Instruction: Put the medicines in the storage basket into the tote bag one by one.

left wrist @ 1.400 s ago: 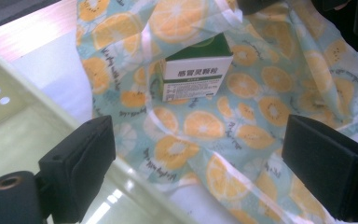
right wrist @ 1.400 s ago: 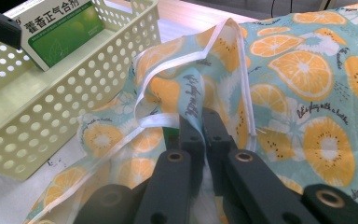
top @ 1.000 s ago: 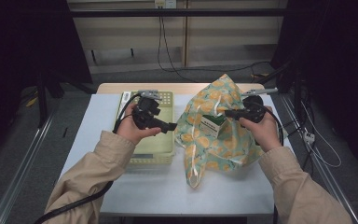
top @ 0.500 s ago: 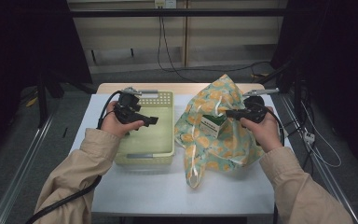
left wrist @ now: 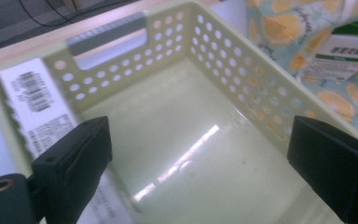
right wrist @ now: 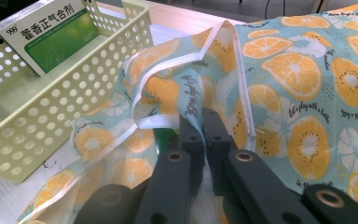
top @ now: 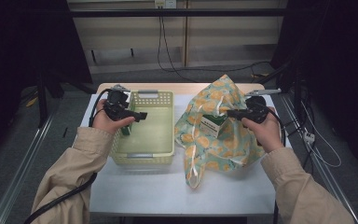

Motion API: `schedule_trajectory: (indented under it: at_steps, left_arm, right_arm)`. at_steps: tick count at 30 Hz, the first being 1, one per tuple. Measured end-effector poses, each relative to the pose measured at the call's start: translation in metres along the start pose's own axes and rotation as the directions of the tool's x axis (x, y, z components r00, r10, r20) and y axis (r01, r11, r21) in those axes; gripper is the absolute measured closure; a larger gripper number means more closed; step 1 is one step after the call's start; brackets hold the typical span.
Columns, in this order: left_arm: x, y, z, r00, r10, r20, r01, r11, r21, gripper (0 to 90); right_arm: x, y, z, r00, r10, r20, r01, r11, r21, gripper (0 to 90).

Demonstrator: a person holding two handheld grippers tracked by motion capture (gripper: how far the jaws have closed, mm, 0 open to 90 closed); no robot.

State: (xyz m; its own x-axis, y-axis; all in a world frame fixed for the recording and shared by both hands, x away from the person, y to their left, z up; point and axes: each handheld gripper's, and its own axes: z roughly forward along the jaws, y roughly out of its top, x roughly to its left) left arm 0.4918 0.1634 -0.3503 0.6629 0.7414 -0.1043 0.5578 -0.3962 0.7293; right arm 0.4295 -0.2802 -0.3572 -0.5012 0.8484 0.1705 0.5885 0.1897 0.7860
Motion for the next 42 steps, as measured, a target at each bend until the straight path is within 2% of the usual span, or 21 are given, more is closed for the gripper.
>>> schedule_trajectory:
  at_steps: [1,3,8,11,17,19,21,24,26,30,32,34,39,42]
  left_arm:
    - [0.003,-0.001,0.000,0.9998,-0.007,-0.017,0.007,1.0000,-0.001,6.2]
    - [0.008,-0.004,0.000,0.9994,-0.021,-0.026,0.021,0.9997,0.006,6.3]
    - [0.020,-0.011,0.006,0.9951,-0.051,-0.085,0.052,0.9986,0.010,6.4]
    - [0.025,-0.014,0.008,0.9928,-0.061,-0.103,0.063,0.9979,0.014,7.5]
    - [0.026,-0.018,0.011,0.9883,-0.053,-0.143,0.059,0.9974,0.041,18.4]
    - [0.025,-0.019,0.012,0.9825,-0.073,-0.171,0.082,0.9954,0.048,25.8]
    - [0.026,-0.020,0.013,0.9837,-0.070,-0.166,0.079,0.9956,0.049,28.7]
    - [0.025,-0.021,0.016,0.9861,-0.059,-0.155,0.069,0.9960,0.057,41.2]
    - [0.023,-0.022,0.019,0.9848,-0.054,-0.165,0.067,0.9953,0.071,43.4]
    - [0.021,-0.024,0.026,0.9838,-0.075,-0.163,0.092,0.9910,0.098,47.4]
    - [0.019,-0.024,0.028,0.9813,-0.060,-0.183,0.079,0.9922,0.097,52.8]
    - [0.018,-0.023,0.028,0.9834,-0.060,-0.171,0.077,0.9926,0.094,60.6]
    - [0.015,-0.021,0.028,0.9867,-0.087,-0.137,0.101,0.9900,0.098,62.5]
    - [0.011,-0.016,0.026,0.9890,-0.083,-0.123,0.093,0.9921,0.084,62.7]
  right_arm:
    - [0.000,0.000,0.000,1.0000,0.000,0.000,0.000,1.000,-0.001,89.7]
    - [0.000,0.000,0.000,1.0000,0.000,-0.001,0.000,1.000,-0.001,89.7]
    - [0.000,0.000,-0.002,1.0000,0.001,0.004,-0.001,1.000,-0.007,89.7]
    - [-0.001,0.000,-0.003,1.0000,0.004,0.003,-0.004,1.000,-0.007,89.7]
    - [-0.003,-0.001,-0.004,1.0000,0.005,0.004,-0.005,1.000,-0.011,89.7]
    - [-0.003,-0.001,-0.004,1.0000,0.005,0.003,-0.005,1.000,-0.012,89.7]
    - [-0.002,0.000,-0.003,1.0000,0.003,0.002,-0.003,1.000,-0.013,89.7]
    - [-0.001,0.000,-0.003,1.0000,0.002,-0.001,-0.002,1.000,-0.013,89.7]
    - [-0.001,0.000,-0.003,1.0000,0.002,-0.003,-0.002,1.000,-0.013,89.7]
    - [-0.002,0.000,-0.004,1.0000,0.002,-0.001,-0.002,1.000,-0.013,89.7]
    - [-0.002,0.000,-0.004,1.0000,0.001,-0.003,-0.001,1.000,-0.014,89.7]
    - [-0.002,0.000,-0.004,1.0000,0.001,-0.005,-0.001,1.000,-0.014,89.7]
    - [-0.002,0.000,-0.003,1.0000,0.002,-0.004,-0.002,1.000,-0.011,89.7]
    - [-0.002,-0.001,-0.003,1.0000,0.003,-0.005,-0.003,1.000,-0.012,89.7]
